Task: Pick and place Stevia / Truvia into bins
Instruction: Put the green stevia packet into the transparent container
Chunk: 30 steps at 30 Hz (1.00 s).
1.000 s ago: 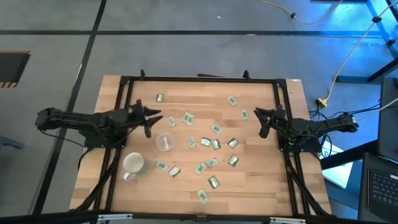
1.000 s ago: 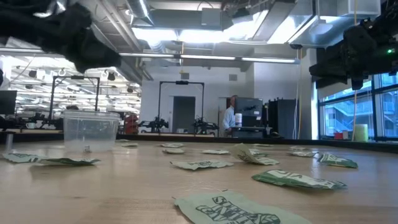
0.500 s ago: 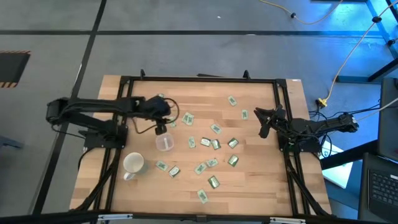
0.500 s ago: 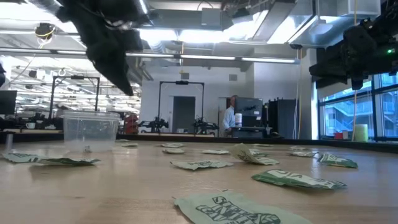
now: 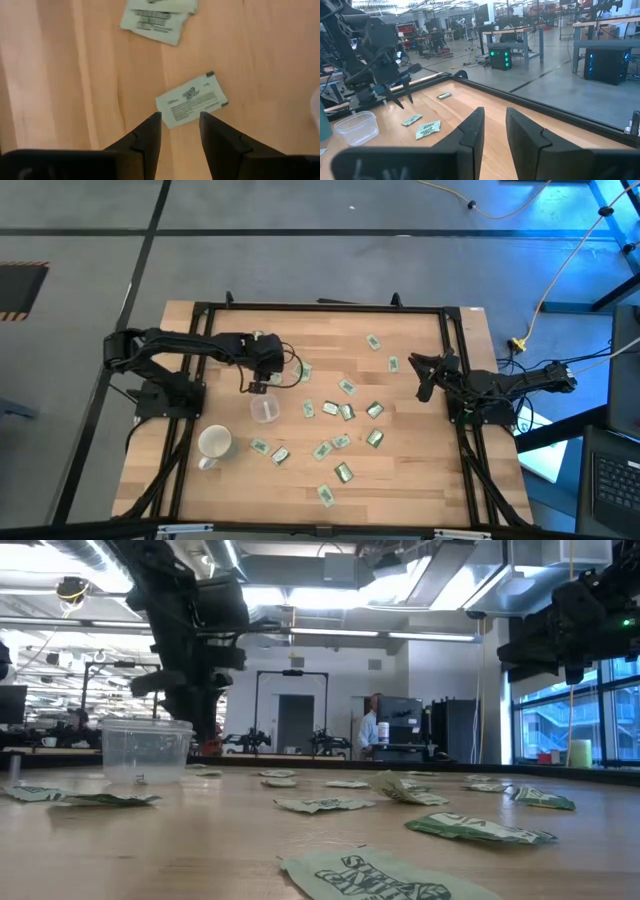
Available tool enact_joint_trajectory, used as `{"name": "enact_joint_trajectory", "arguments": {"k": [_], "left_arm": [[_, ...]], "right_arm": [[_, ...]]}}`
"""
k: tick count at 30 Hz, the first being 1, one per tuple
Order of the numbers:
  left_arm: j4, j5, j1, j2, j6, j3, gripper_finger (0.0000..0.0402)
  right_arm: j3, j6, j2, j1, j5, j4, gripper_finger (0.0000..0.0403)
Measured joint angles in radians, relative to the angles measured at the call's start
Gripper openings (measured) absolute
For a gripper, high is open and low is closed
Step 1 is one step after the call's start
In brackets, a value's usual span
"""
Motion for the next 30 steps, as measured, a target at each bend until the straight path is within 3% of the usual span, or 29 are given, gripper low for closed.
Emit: {"name": "enact_joint_trajectory", "arguments": {"k": [5, 12, 30], "left_arm": [[0.015, 0.004, -0.003, 0.02, 0.152, 0.0, 0.0103], [0.024, 0.009, -0.003, 0.041, 0.177, 0.0, 0.0073], [0.041, 0.009, -0.016, 0.182, 0.167, 0.004, 0.0089]], "right_arm": [[0.0, -0.022, 0.0, 0.0, 0.0, 0.0, 0.0084], [0.0, -0.024, 0.0, 0.0, 0.0, 0.0, 0.0084], [0.0, -0.024, 0.0, 0.0, 0.0, 0.0, 0.0084]]}}
